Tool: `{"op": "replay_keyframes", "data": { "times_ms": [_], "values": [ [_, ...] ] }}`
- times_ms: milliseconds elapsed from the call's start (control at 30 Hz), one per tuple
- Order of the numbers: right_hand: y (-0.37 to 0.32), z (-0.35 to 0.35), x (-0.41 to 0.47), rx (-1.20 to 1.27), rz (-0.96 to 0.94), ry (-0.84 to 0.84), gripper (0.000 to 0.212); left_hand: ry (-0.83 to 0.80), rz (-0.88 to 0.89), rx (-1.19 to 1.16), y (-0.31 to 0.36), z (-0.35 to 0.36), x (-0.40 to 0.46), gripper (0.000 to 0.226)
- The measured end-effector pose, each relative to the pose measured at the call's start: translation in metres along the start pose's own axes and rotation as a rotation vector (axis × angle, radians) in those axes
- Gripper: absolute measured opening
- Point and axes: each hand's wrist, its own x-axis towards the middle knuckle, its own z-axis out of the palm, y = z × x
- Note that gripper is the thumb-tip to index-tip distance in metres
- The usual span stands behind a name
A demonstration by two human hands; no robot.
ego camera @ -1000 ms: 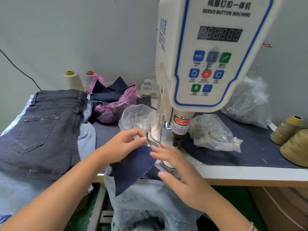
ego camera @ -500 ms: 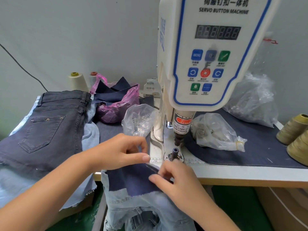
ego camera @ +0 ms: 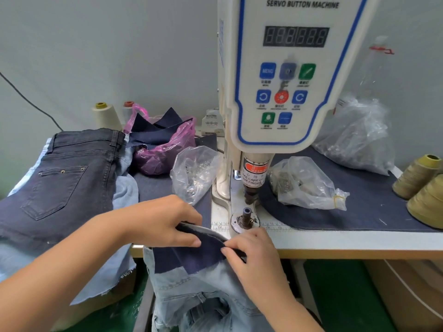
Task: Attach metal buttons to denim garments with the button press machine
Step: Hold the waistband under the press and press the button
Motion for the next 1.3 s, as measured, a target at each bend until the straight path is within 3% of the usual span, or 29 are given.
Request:
{"op": "replay_keyframes", "data": {
  "times_ms": [100, 167, 233, 300, 500, 567, 633, 733, 833, 1000, 1100, 1300],
  "values": [
    [0.002, -0.005, -0.002, 0.414, 0.17, 0.008, 0.02, -0.016, 0.049, -0.099, 0.002, -0.009, -0.002, 0.027],
    [0.003, -0.008, -0.001, 0.578, 0.242, -0.075, 0.023, -0.041, 0.023, -0.159, 0.001, -0.013, -0.002, 0.024],
    [0.007, -0.01, -0.001, 0.432, 0.203, -0.195, 0.014, -0.059, 0.008, -0.218, -0.001, -0.014, 0.0, 0.016],
    [0.015, -0.014, -0.001, 0.268, 0.136, -0.308, 0.026, -0.074, -0.008, -0.279, -0.004, -0.013, 0.002, 0.015],
    [0.028, -0.042, 0.011, 0.683, 0.281, -0.411, 0.036, -0.133, -0.109, -0.421, -0.017, -0.008, 0.013, 0.02],
    [0.031, -0.043, 0.015, 0.686, 0.345, -0.434, 0.042, -0.15, -0.117, -0.398, -0.017, -0.006, 0.02, 0.018],
    [0.03, -0.042, 0.018, 0.686, 0.423, -0.408, 0.035, -0.162, -0.12, -0.397, -0.017, -0.004, 0.026, 0.021],
    [0.03, -0.04, 0.017, 0.544, 0.301, -0.328, 0.043, -0.164, -0.131, -0.405, -0.016, -0.002, 0.031, 0.019],
    [0.033, -0.039, 0.016, 0.568, 0.259, -0.331, 0.04, -0.17, -0.153, -0.361, -0.017, 0.0, 0.035, 0.02],
    [0.031, -0.046, 0.019, 0.478, 0.174, -0.42, 0.021, -0.189, -0.191, -0.279, -0.013, -0.001, 0.037, 0.021],
    [0.034, -0.05, 0.021, 0.508, 0.196, -0.444, 0.027, -0.073, -0.109, -0.021, 0.001, 0.006, 0.041, 0.013],
    [0.042, -0.057, 0.041, 0.7, 0.355, -0.384, 0.025, 0.154, -0.03, -0.352, 0.016, 0.031, 0.059, 0.038]
  ]
}}
